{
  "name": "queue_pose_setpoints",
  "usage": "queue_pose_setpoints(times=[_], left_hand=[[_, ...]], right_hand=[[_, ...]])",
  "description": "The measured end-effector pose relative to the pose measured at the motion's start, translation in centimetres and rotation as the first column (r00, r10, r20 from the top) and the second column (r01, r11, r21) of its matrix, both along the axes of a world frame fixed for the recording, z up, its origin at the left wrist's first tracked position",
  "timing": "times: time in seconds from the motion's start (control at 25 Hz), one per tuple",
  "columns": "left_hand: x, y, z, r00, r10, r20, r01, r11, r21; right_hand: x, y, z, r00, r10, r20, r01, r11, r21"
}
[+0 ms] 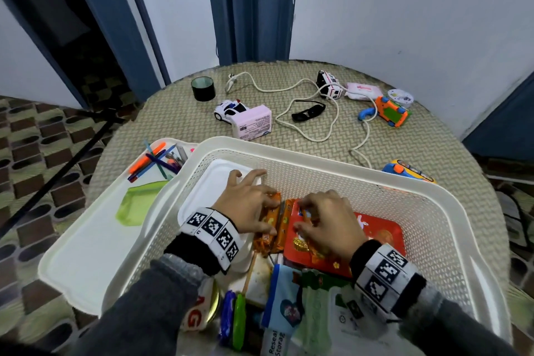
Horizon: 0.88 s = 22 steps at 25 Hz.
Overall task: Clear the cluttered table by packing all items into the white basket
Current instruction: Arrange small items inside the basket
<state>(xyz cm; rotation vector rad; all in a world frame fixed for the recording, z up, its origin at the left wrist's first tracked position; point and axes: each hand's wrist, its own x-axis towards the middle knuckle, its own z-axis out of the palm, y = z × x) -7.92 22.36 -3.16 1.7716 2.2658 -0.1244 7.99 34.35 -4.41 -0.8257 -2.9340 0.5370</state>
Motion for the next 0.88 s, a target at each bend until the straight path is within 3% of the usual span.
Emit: queue_pose_setpoints(times=[0.08,0.24,0.52,0.88], left_hand=[[-0.1,-0.1,0.1,1.000,-0.004,0.006,0.004,1.000,-0.014],[-0.3,0.1,0.1,1.000,0.007,0.028,-0.006,1.000,-0.023],[-0.2,0.2,0.2,0.999,0.035,0.042,-0.033,0.999,-0.033],[-0.1,0.1,0.3,0.998,0.046,0.052,-0.045,0.999,-0.026]], right_hand=[[-1.1,-0.7,-0.7,0.990,0.070,0.122,-0.065,0.997,-0.045],[-2.3,-1.4,-1.8,0.950,0.117,0.289,-0.141,0.988,0.062],[-3.4,-1.5,-2.6,0.933,0.074,0.353,-0.153,0.968,0.201],[-4.6,-1.7,-2.8,0.893,0.068,0.445,-0.179,0.960,0.213]])
